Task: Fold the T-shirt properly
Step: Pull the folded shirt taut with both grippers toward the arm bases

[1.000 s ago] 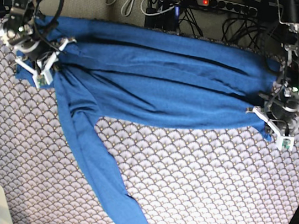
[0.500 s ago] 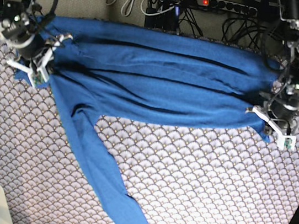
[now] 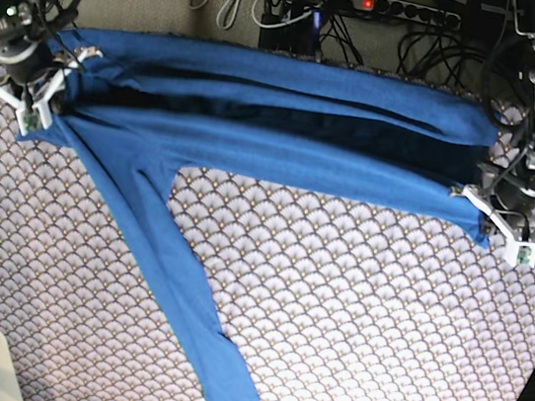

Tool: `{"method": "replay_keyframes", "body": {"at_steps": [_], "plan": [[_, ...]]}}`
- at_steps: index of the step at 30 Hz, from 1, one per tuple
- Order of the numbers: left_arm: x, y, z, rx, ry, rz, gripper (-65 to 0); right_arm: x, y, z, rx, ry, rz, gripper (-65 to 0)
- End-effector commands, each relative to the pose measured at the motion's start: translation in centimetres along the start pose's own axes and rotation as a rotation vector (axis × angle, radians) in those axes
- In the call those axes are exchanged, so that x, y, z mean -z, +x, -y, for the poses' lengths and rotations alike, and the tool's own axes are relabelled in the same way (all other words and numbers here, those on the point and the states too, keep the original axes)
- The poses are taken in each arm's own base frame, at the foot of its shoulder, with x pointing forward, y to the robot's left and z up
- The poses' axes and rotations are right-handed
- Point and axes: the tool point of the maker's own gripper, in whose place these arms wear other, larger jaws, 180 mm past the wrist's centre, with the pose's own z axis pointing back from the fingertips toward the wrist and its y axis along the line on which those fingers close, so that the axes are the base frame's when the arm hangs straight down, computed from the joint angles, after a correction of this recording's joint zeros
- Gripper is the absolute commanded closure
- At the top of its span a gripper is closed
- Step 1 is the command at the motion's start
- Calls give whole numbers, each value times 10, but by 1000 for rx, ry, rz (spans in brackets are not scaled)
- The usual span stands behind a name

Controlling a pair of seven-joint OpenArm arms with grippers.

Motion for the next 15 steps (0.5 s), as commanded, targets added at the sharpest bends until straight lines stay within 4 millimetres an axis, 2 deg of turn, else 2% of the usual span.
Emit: {"method": "replay_keyframes", "body": {"at_steps": [1, 6, 15], "plan": [[-4, 16, -5, 13, 12, 47, -3, -5, 3, 4, -13, -13, 16, -5], [-4, 15, -5, 13, 12, 46, -3, -6, -7, -1, -12, 1, -8, -5], [-10, -12, -14, 45, 26, -21, -3, -7, -13, -4, -11, 9, -21, -5]]}}
